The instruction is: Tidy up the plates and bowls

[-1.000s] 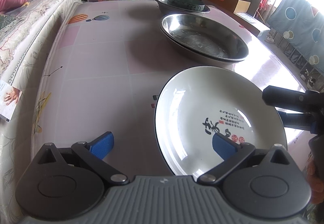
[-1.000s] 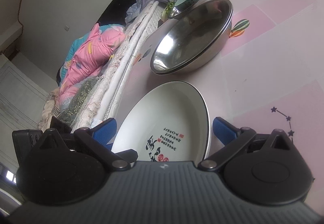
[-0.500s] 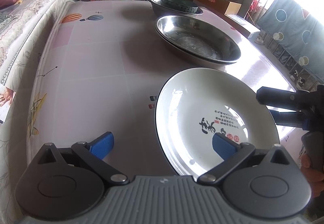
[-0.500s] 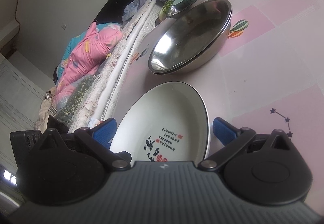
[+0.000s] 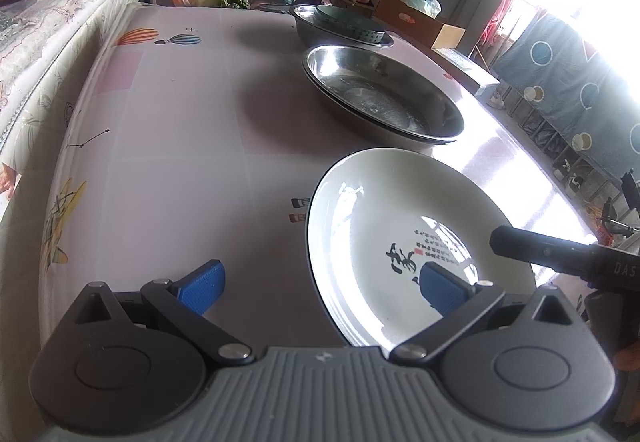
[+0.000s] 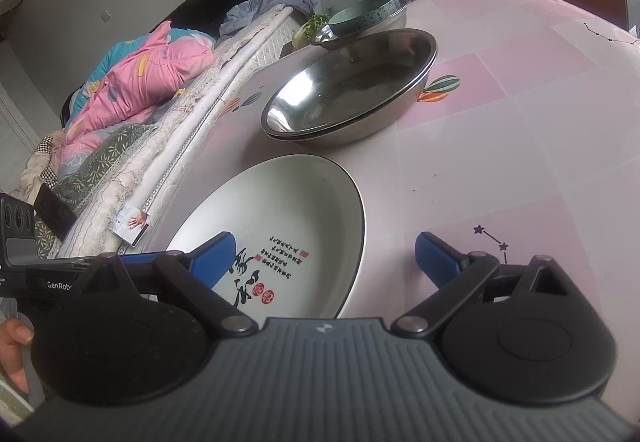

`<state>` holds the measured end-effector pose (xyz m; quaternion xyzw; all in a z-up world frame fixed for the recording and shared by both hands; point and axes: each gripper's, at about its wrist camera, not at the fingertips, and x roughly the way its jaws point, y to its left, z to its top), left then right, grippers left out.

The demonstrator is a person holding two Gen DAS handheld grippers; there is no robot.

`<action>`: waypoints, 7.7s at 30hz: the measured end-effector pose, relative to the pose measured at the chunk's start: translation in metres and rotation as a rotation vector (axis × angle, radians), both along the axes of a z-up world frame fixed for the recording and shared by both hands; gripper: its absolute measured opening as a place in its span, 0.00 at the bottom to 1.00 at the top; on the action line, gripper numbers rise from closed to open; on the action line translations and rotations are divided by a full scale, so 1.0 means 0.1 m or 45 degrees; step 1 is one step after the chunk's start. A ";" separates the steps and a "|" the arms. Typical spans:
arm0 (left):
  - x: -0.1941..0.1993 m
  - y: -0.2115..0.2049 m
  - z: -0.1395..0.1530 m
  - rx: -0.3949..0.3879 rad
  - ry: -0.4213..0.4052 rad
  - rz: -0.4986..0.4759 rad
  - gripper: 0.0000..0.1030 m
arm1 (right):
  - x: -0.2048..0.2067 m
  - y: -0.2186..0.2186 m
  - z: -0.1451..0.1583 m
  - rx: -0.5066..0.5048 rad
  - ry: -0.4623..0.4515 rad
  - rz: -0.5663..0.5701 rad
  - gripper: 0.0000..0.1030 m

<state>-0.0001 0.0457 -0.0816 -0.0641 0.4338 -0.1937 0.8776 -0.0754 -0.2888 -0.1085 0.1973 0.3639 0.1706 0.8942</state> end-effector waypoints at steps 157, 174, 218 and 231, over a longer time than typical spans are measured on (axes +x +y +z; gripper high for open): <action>-0.25 -0.60 0.14 0.236 -0.073 -0.069 0.79 | -0.31 0.34 0.15 -0.394 -0.153 0.029 0.46; -0.27 -0.56 0.24 0.213 -0.090 -0.042 0.79 | -0.28 0.36 0.25 -0.393 -0.170 0.034 0.46; 0.48 -0.75 0.65 0.141 -0.156 -0.037 0.79 | 0.41 0.12 0.67 -0.382 -0.231 -0.024 0.46; 1.14 -0.94 0.52 0.156 -0.099 -0.045 0.78 | 1.11 -0.06 0.55 -0.344 -0.165 -0.073 0.46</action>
